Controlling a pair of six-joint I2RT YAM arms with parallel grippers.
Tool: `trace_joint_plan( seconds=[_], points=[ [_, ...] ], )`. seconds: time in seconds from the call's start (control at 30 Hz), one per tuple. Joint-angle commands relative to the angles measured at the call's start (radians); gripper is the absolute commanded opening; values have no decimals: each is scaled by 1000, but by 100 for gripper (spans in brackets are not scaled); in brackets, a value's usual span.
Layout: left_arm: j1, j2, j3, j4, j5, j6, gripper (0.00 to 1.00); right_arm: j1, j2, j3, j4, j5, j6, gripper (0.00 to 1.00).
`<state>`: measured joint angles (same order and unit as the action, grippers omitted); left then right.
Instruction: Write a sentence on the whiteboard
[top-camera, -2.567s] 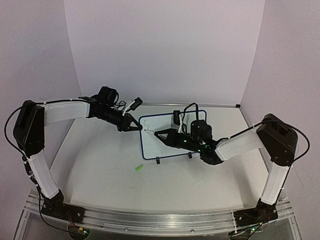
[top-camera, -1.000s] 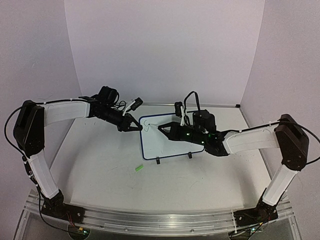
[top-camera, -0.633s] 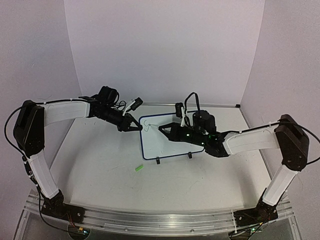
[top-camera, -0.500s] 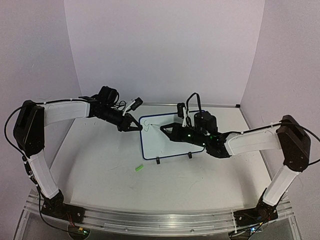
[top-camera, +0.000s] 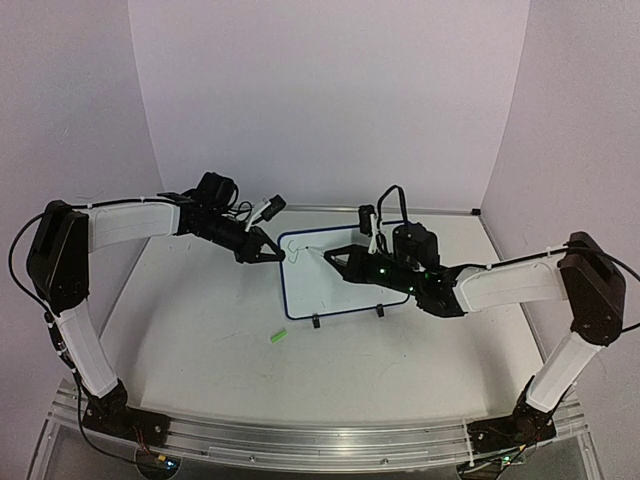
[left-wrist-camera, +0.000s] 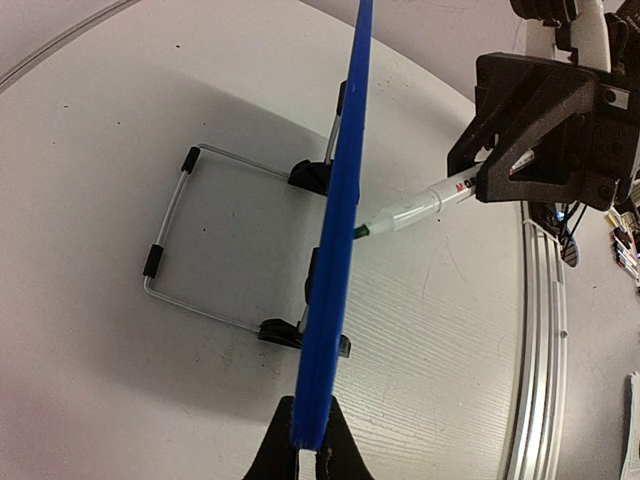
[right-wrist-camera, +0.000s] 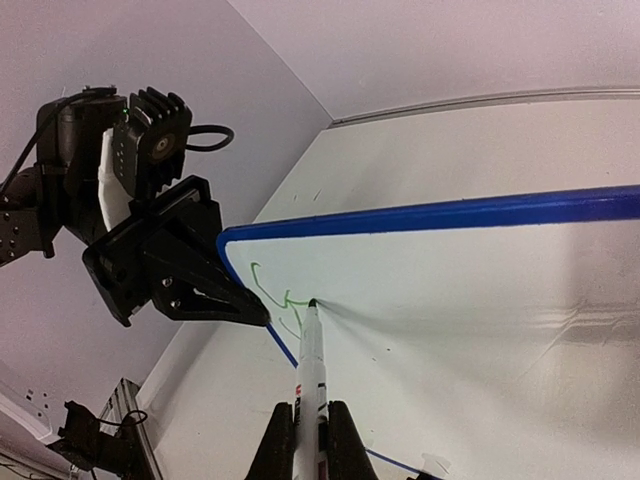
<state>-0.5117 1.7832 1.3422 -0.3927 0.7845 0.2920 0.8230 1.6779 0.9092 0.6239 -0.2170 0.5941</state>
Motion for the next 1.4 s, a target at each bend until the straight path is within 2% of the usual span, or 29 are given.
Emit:
trace_joint_plan(
  seconds=[0.0,0.23,1.03,1.37],
  points=[
    [-5,4,28,-41,-34,19,0,-6,-54,3,35,-58,-7,0],
    [-5,1,28,-43,-37,21,0,-7,-73,1,24,-66,-4,0],
    [-14,6,32,-56,-51,34,0,-7,28,112,-28,-15,-28,0],
    [-16,4,34,-58,-54,37,0,-7,25,78,-44,29,-17,0]
  ],
)
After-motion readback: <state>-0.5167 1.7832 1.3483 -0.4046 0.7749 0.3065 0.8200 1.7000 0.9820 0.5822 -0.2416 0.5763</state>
